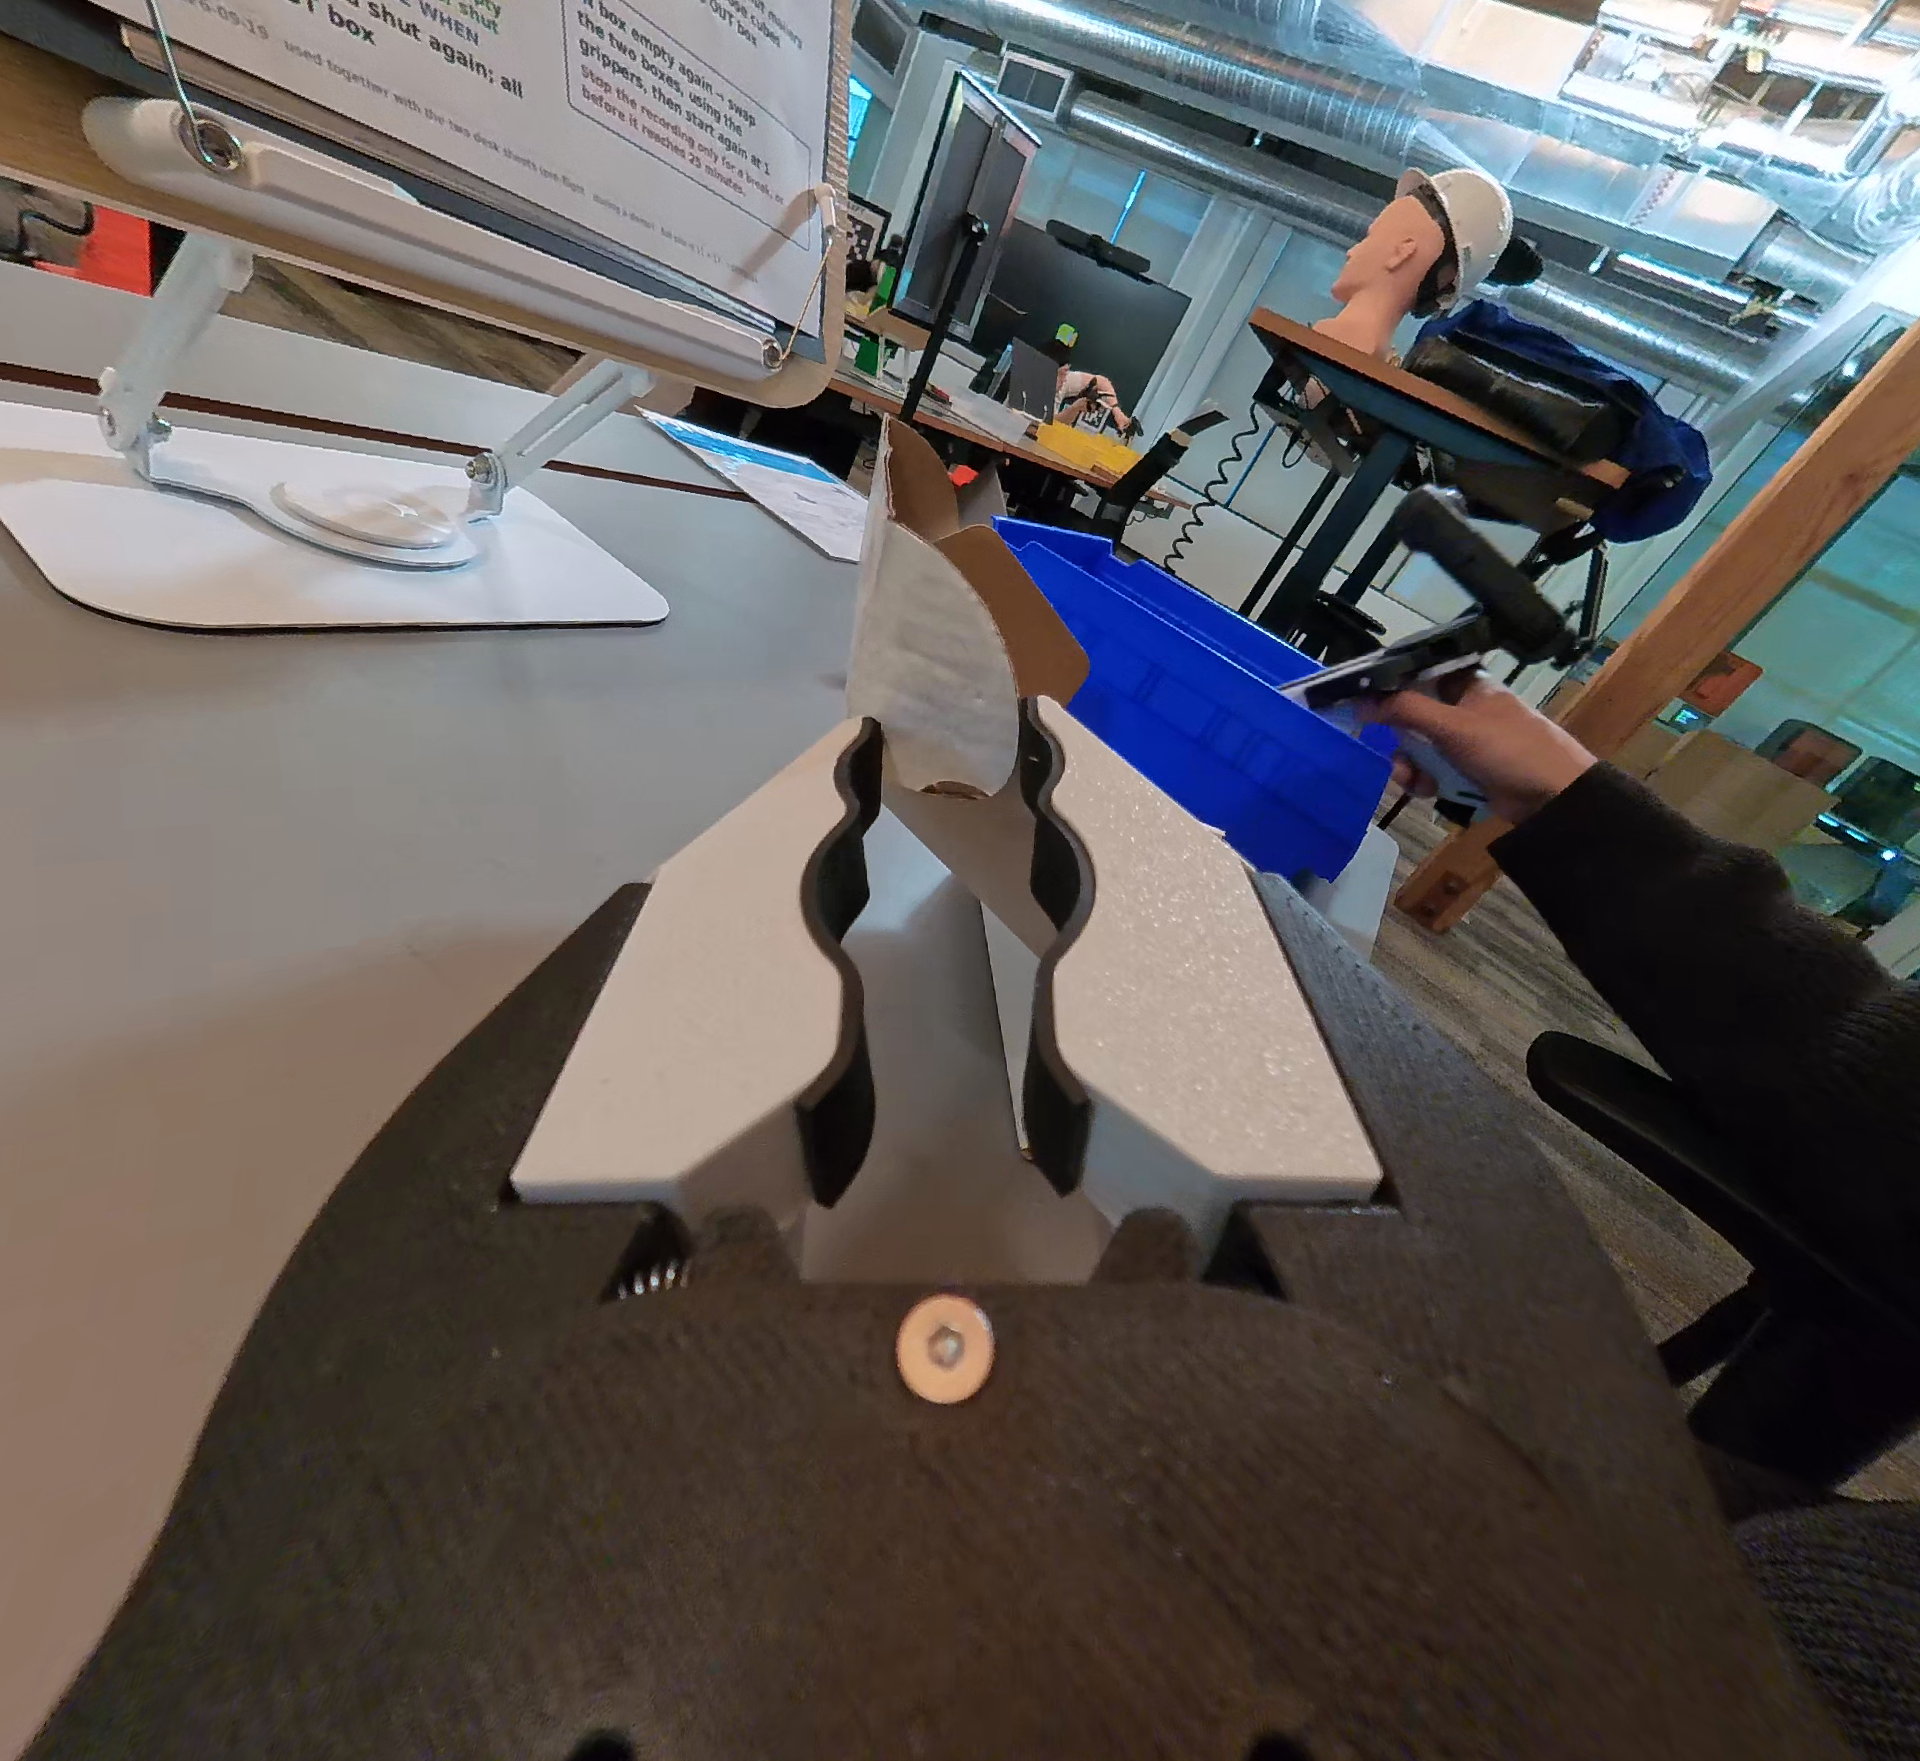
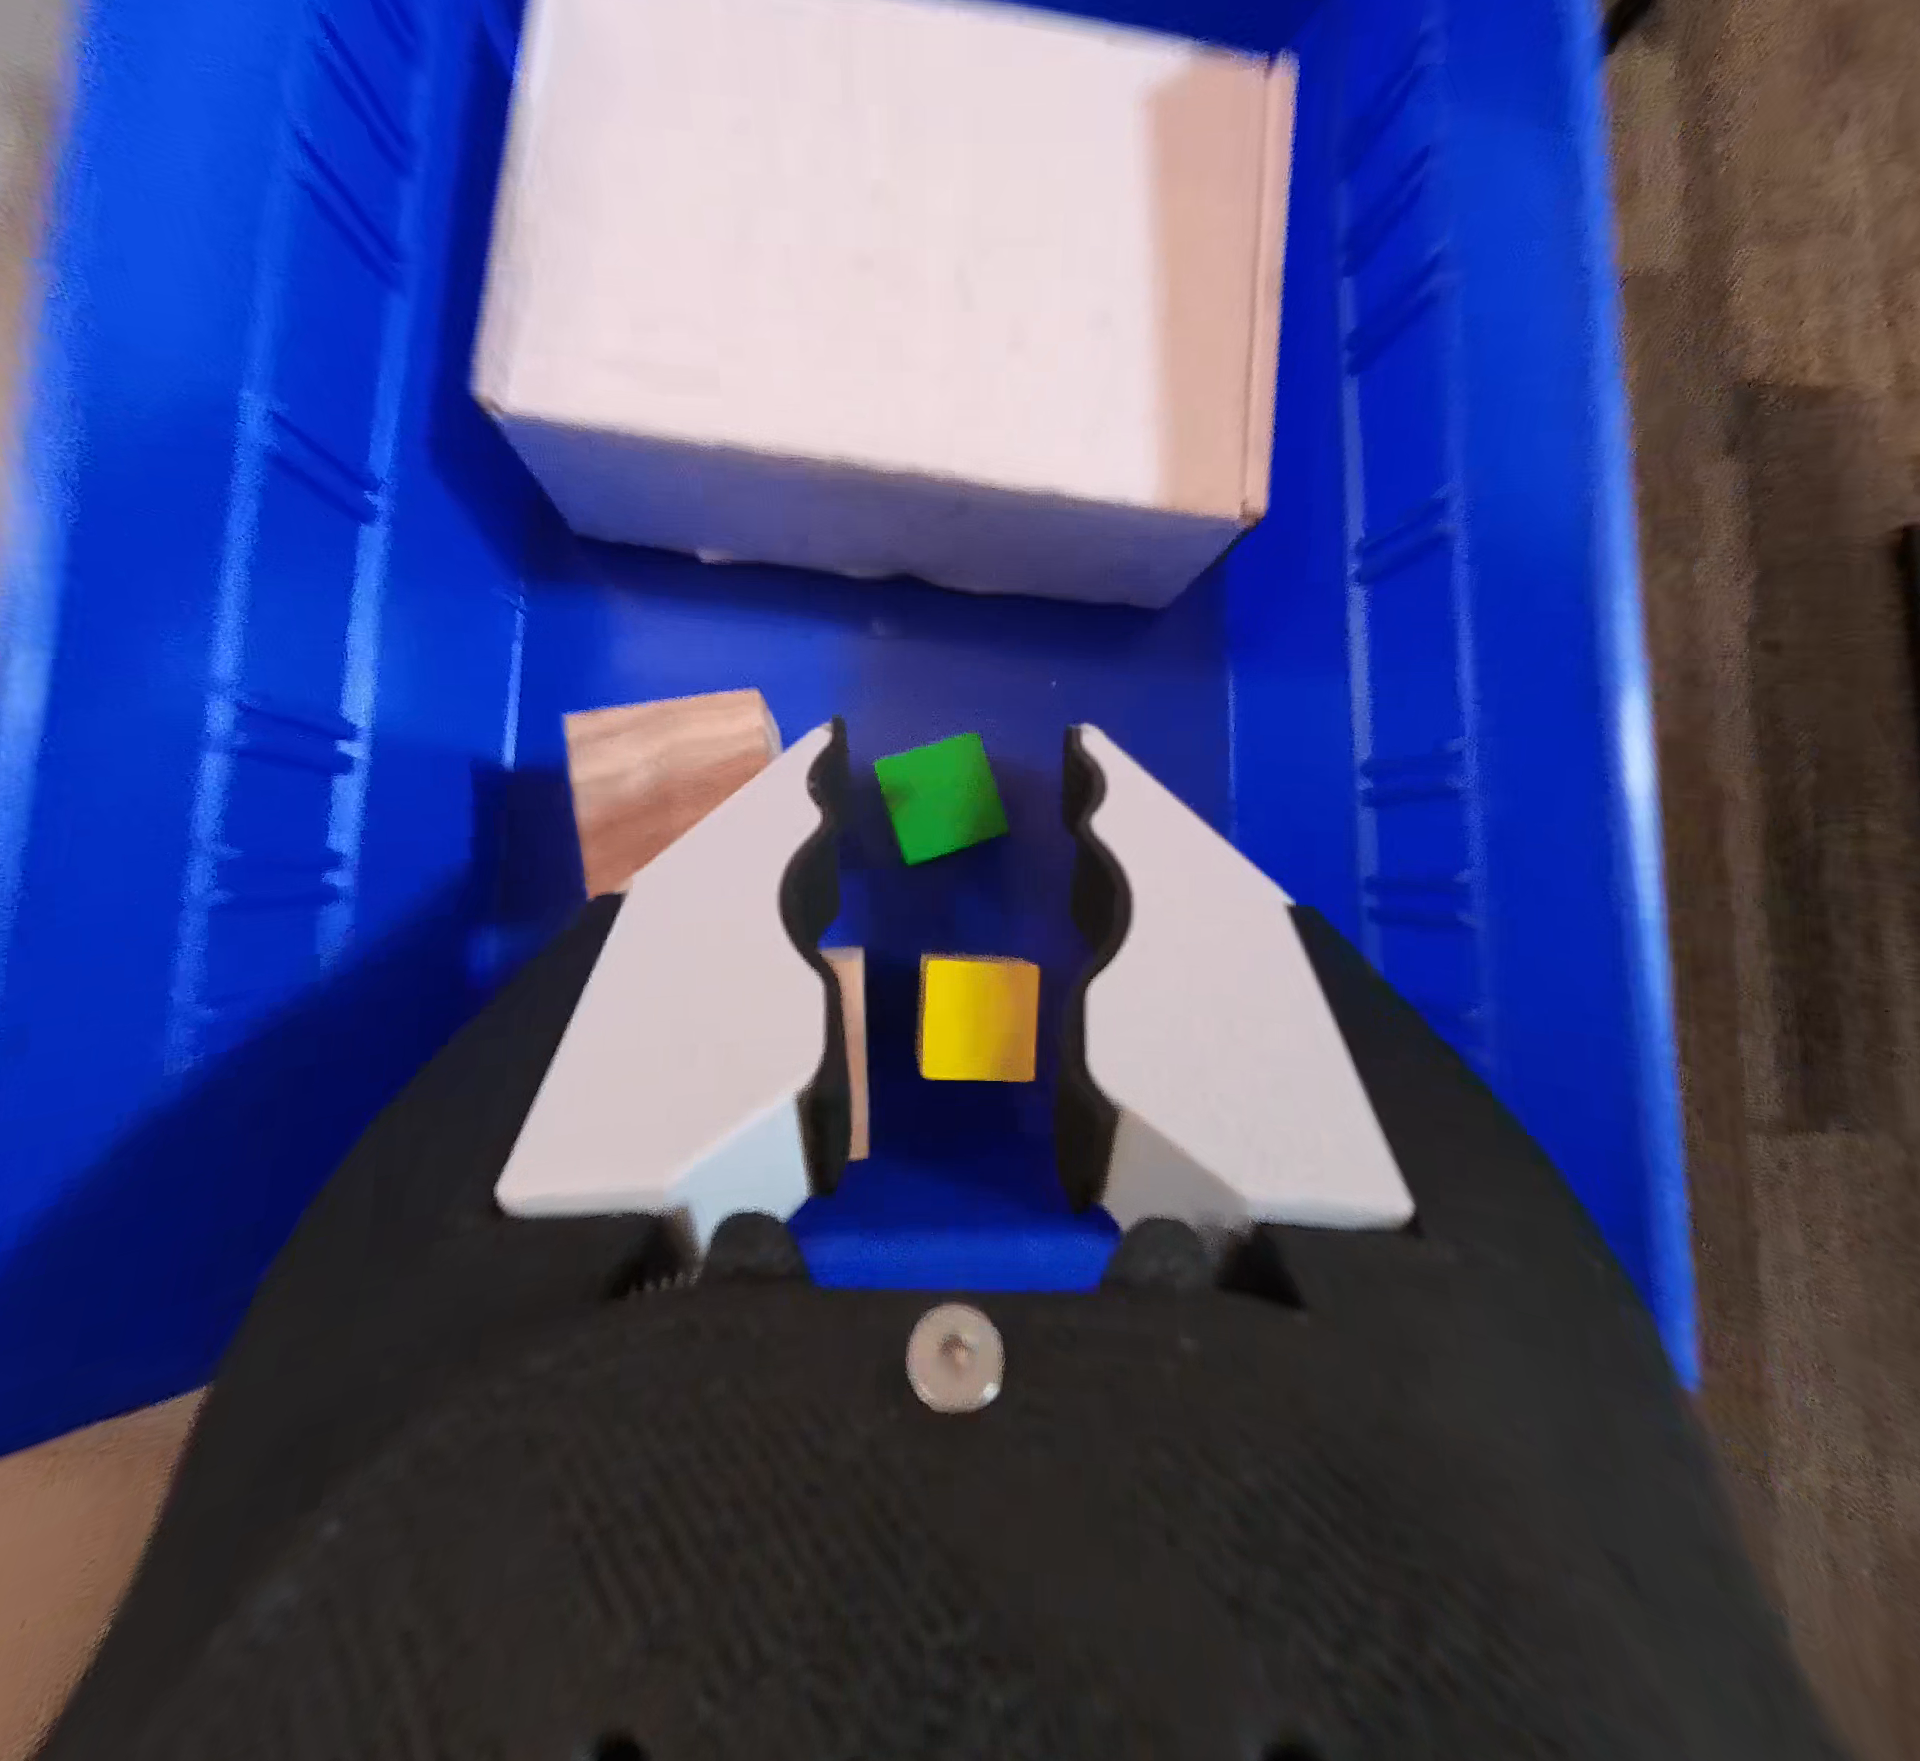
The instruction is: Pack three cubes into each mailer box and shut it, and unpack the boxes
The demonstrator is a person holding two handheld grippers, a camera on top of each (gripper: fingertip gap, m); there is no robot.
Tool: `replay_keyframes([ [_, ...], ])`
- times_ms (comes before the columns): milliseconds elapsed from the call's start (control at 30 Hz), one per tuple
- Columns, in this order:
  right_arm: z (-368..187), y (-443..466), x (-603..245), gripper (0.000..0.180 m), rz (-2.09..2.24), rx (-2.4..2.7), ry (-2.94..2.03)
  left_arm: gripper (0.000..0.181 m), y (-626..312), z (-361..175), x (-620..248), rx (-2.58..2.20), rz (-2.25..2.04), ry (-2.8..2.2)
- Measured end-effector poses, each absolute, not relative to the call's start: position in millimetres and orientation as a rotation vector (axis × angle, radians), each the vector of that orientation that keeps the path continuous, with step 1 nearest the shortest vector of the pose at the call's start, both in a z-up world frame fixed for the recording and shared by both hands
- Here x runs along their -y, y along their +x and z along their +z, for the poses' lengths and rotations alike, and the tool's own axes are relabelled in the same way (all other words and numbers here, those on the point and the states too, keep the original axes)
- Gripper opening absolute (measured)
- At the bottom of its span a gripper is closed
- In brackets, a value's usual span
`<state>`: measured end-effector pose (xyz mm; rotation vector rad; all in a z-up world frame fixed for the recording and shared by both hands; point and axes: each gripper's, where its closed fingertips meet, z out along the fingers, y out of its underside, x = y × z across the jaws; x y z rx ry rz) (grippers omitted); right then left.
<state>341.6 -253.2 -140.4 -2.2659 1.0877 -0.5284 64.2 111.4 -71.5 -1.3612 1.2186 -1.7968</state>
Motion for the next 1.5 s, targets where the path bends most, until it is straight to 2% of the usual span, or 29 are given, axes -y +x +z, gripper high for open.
replay_keyframes([
  [167,-59.0,306.4,188.5,0.033,-0.483,-0.787,-2.075,0.025,64.7,-71.8,-111.5,-1.216,-1.797,-1.363],
  [267,-37.0,254.9,126.3,0.034,-0.371,-0.549,-2.085,0.025,65.1,-71.9,-111.0,-1.217,-1.800,-1.363],
  [467,-74.1,166.7,36.3,0.037,-0.268,-0.165,-2.269,0.025,63.7,-71.1,-109.3,-1.225,-1.799,-1.352],
  [633,-124.3,138.4,7.6,0.034,-0.174,-0.084,-2.371,0.025,62.4,-69.8,-107.7,-1.228,-1.802,-1.343],
  [933,-176.0,149.8,3.6,0.038,-0.151,-0.142,-2.516,0.025,62.9,-69.3,-107.1,-1.228,-1.805,-1.335],
  [1100,-177.1,148.4,2.3,0.025,-0.174,-0.114,-2.508,0.025,62.8,-69.2,-106.9,-1.234,-1.797,-1.330],
  [1200,-155.3,149.7,3.8,0.020,-0.149,-0.126,-2.444,0.025,62.9,-69.4,-107.3,-1.234,-1.799,-1.331],
  [1300,-105.7,168.6,20.0,0.020,-0.189,-0.187,-2.322,0.025,62.3,-68.8,-107.6,-1.234,-1.799,-1.329],
  [1400,-51.2,210.2,61.2,0.020,-0.306,-0.325,-2.194,0.025,62.1,-68.8,-108.1,-1.237,-1.795,-1.325],
  [1500,-34.2,267.1,128.6,0.020,-0.487,-0.548,-2.149,0.025,62.4,-68.9,-110.0,-1.233,-1.792,-1.327],
])
